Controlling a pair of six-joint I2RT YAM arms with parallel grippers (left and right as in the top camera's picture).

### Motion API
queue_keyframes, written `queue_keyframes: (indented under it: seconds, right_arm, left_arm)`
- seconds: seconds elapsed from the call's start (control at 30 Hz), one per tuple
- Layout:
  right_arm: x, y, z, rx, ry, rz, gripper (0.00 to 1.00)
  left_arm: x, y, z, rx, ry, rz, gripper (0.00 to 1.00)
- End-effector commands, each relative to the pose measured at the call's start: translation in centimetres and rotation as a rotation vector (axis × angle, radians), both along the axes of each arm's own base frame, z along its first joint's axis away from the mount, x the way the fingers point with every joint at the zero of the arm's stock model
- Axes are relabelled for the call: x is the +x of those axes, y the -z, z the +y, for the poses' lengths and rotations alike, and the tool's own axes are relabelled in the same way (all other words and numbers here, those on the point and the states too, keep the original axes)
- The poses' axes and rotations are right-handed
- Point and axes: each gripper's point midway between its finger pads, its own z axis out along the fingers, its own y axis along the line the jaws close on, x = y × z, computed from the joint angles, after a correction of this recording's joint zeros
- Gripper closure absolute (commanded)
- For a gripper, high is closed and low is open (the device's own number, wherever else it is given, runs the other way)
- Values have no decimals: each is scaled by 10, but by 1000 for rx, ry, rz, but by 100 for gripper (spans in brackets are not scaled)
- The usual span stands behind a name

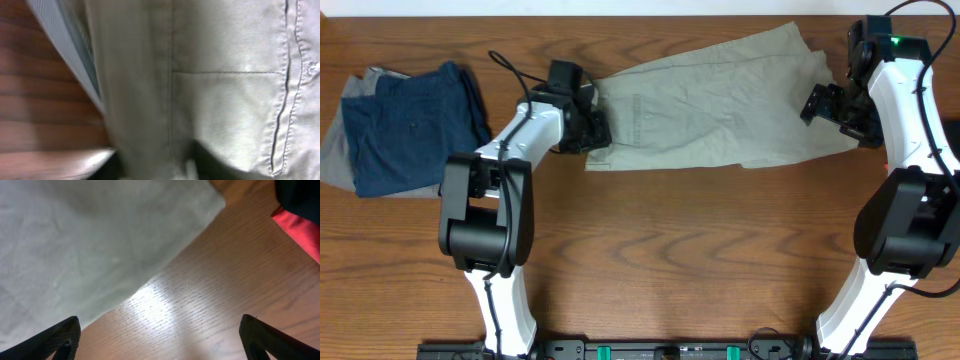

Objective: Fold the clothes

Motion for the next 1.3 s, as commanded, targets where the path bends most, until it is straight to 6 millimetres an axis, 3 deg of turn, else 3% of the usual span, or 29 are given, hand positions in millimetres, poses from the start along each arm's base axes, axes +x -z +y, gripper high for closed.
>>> queue_keyframes:
  seconds: [0.0,0.17,0.3,0.4,0.5,0.67,0.7,0.73,0.77,0.83,1.03,1.17,1.27]
  right_arm:
    - [-2,-8,-5,-15,-2,-9,1]
    - [-10,-8,-8,-23,2,25,1]
    - [-21,-8,-8,-16,6,68,1]
    - [-28,-7,-3,8,-22,98,1]
    - [-26,-6,14,90,-122,95,1]
    - [-9,-7,40,168,-221,26,1]
    - [-2,-7,46,177,-233,-6,1]
    - [3,-8,49,181,-239,-26,1]
    - [10,-9,53,188,-248,-55,1]
    - [21,-10,60,208,-263,-102,1]
    - [37,-14,72,233,-238,-167,1]
    - [34,-13,72,233,-237,-154,2]
    - [31,-13,72,235,-235,-145,2]
  left_arm:
    - [-18,15,-2,26,17,57,93]
    - [-73,24,14,92,13,285,94]
    - [-124,22,49,271,8,490,94]
    - [-146,15,73,404,19,571,94]
    - [-153,5,83,454,23,588,94]
    - [-142,-21,82,438,4,485,91]
    - [-138,-27,83,438,-3,452,78]
    - [-135,-33,84,441,-10,424,56]
    - [-132,-40,86,446,-17,395,14]
    - [-126,-50,91,454,-35,344,3]
    - [-73,-61,104,400,-140,127,3]
    - [-38,-54,96,332,-120,18,9]
    - [-29,-42,96,334,-118,7,15]
